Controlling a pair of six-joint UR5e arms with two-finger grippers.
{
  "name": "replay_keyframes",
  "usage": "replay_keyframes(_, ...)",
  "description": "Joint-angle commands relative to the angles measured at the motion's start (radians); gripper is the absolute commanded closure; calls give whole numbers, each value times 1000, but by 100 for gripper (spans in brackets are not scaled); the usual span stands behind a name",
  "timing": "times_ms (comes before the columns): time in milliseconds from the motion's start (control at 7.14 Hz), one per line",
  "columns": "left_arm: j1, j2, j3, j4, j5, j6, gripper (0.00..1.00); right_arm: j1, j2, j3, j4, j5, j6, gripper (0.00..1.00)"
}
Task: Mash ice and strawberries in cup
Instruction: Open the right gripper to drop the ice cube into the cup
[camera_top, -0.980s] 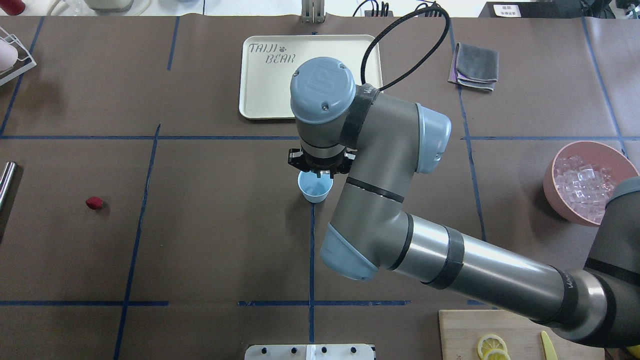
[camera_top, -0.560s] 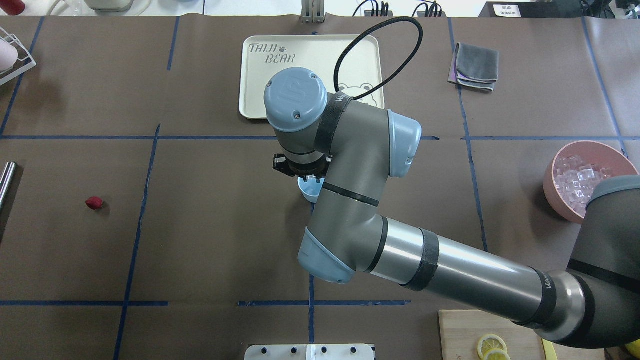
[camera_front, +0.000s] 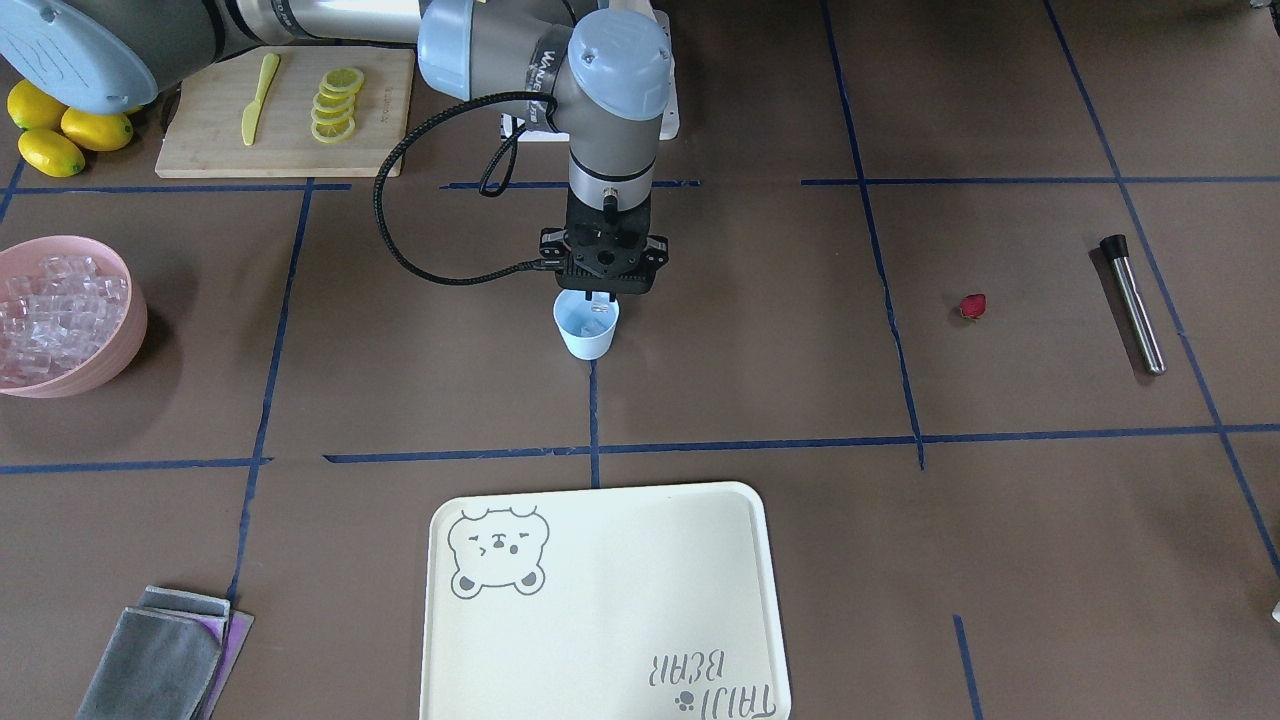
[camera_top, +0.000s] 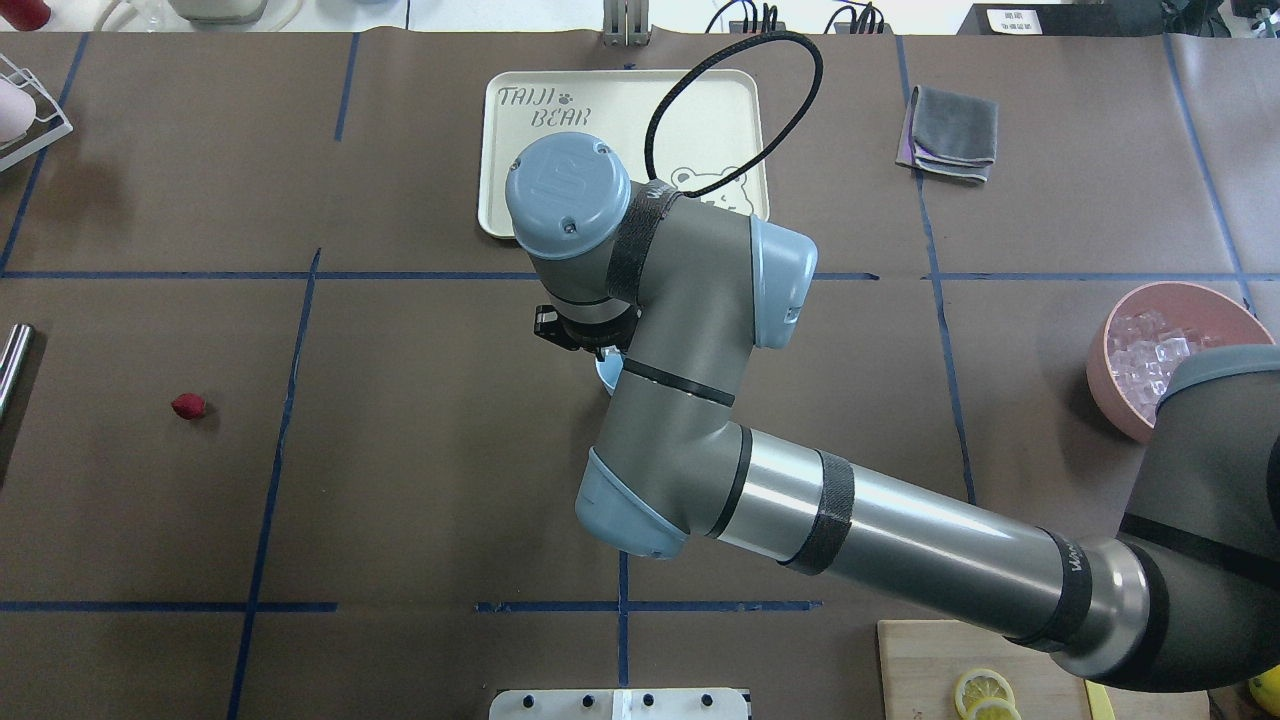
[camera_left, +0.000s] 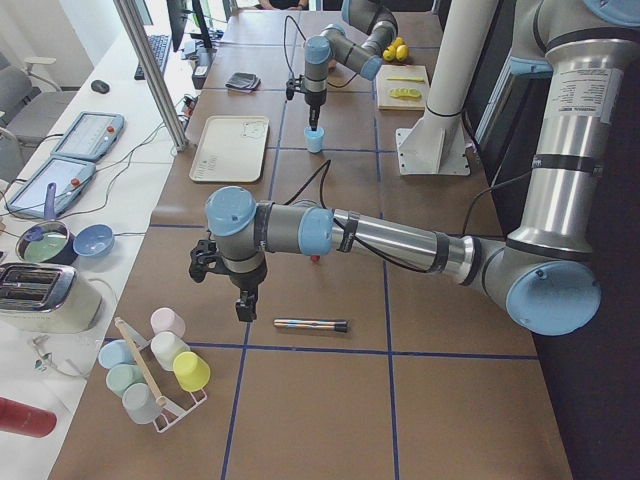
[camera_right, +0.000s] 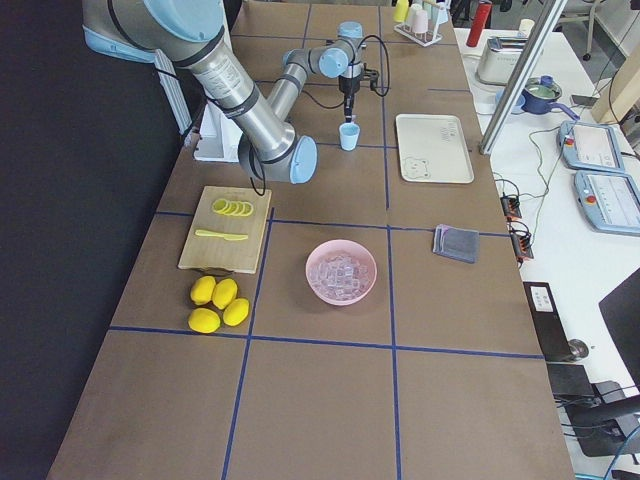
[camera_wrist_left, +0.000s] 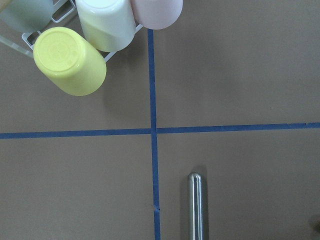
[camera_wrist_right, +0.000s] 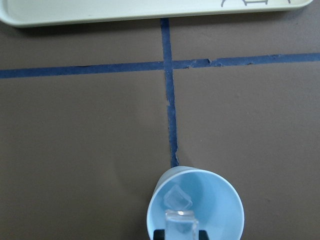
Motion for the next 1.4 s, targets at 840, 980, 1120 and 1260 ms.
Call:
replay_keyframes(840, 6, -6, 0, 0, -2, 0, 0, 37, -2, 30, -11, 6, 0, 1)
replay_keyframes(980, 6, -9, -1, 0, -2, 0, 0, 73, -14, 74, -51, 8, -17, 0)
replay_keyframes(1120, 7, -9, -5, 0, 1, 0, 0, 116, -42, 132, -78, 14, -64, 0)
replay_keyframes(1260, 9, -11, -8, 0, 3, -2, 0, 167, -163, 277, -79, 17, -125, 0)
